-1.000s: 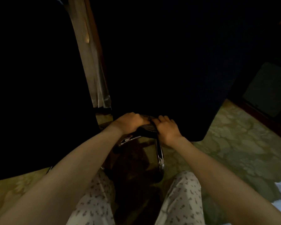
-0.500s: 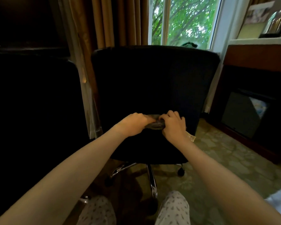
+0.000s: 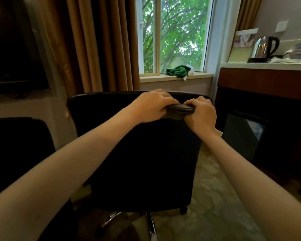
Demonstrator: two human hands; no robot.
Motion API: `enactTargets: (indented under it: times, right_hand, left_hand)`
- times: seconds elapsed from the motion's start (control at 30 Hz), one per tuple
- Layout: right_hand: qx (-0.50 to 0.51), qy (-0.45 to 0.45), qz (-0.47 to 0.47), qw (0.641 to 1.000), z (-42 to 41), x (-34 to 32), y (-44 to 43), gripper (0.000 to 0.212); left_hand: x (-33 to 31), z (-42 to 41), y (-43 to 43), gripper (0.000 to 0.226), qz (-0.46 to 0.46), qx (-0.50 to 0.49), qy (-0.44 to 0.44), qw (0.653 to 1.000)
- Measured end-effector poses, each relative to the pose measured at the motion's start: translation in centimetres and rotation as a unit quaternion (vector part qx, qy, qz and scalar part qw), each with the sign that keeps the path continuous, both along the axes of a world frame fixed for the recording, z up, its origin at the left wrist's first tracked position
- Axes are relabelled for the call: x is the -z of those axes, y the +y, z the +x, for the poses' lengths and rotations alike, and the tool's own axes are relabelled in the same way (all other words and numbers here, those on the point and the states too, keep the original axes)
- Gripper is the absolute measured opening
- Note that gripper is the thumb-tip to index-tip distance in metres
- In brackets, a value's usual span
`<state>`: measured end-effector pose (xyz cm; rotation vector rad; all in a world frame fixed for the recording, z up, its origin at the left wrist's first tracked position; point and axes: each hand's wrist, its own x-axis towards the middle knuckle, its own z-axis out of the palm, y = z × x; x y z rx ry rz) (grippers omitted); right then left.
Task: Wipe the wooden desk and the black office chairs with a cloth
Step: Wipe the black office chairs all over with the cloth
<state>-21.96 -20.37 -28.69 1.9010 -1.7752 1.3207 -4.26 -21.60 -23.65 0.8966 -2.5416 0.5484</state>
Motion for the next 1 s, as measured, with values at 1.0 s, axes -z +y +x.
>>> enactTargets:
  times: [1.0]
  right_hand:
    - [-0.16, 0.085, 0.468, 0.865, 4.9, -11.8, -13.6, 0.011]
  left_hand:
    - [-4.7, 3.5, -9.1, 0.015, 0.418, -0.227, 0.316, 0.82]
